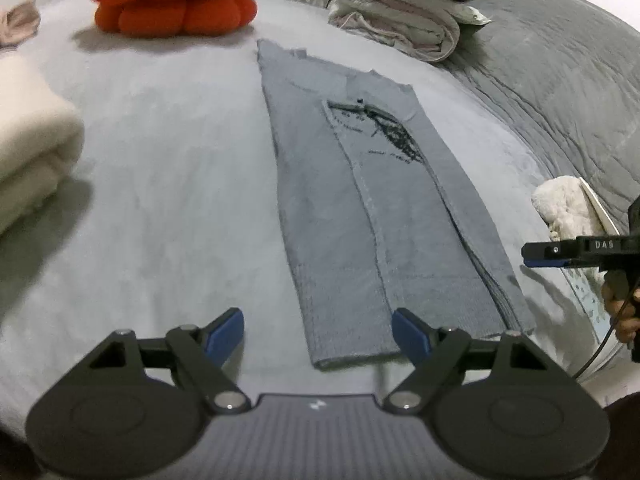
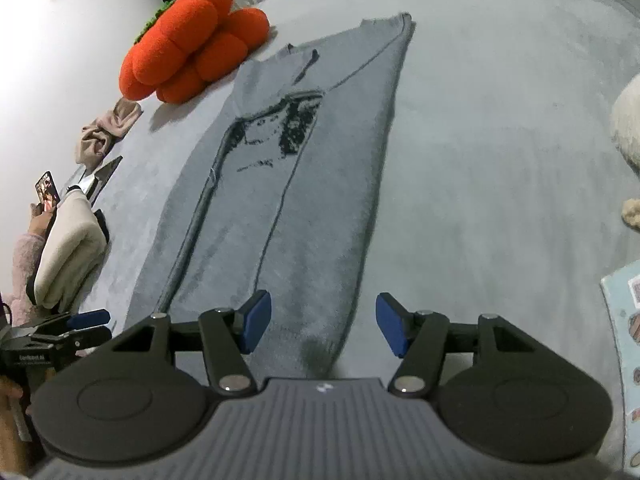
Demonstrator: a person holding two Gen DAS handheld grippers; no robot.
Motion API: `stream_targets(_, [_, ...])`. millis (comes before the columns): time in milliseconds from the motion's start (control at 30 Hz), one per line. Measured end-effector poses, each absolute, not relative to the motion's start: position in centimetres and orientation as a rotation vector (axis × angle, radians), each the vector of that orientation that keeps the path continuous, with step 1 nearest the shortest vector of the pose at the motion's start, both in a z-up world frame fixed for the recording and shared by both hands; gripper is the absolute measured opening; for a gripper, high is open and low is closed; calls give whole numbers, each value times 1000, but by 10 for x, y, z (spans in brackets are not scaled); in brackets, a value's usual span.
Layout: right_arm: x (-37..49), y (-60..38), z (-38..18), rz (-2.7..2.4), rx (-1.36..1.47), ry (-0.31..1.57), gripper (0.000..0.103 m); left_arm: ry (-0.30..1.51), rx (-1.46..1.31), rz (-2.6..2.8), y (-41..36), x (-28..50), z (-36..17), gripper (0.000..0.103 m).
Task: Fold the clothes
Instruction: 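Position both grippers at the hem of the narrowed sweater, then pinch the sweater hem with both grippers and lift it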
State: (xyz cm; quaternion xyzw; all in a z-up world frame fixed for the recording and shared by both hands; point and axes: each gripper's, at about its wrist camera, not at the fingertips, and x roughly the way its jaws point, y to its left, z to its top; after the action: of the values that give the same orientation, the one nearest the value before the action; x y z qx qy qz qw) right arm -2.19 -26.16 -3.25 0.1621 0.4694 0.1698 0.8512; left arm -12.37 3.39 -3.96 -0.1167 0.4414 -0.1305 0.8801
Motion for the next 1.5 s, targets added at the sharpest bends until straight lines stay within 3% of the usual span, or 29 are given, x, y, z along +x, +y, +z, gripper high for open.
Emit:
stream_targets(200, [-26, -267, -45, 403, 356, 1032, 62, 969, -301, -321, 40, -116, -52, 80])
stream_targets(400, [-33, -284, -56, 468, 491, 1054, 59, 1022, -448, -416, 54, -103, -59, 67])
stream_targets(600, [-41, -294, -68, 544, 633, 1089, 53, 1061, -586, -489, 63, -89, -74, 66])
stream_targets(1000, [-35, -278, -79, 642, 704, 1099, 52, 1037, -692, -596, 65, -83, -91, 65])
stream_targets(1300, [-36, -275, -82, 670, 710, 1079, 50, 1042, -763, -595, 72, -83, -105, 32])
stream_targets(1400, [-37, -276, -85, 684, 732, 1083, 45, 1063, -788, -601, 71, -82, -111, 19])
stream_targets(1500, [-36, -276, -90, 697, 771, 1100, 30, 1085, -815, -604, 71, -82, -113, 12])
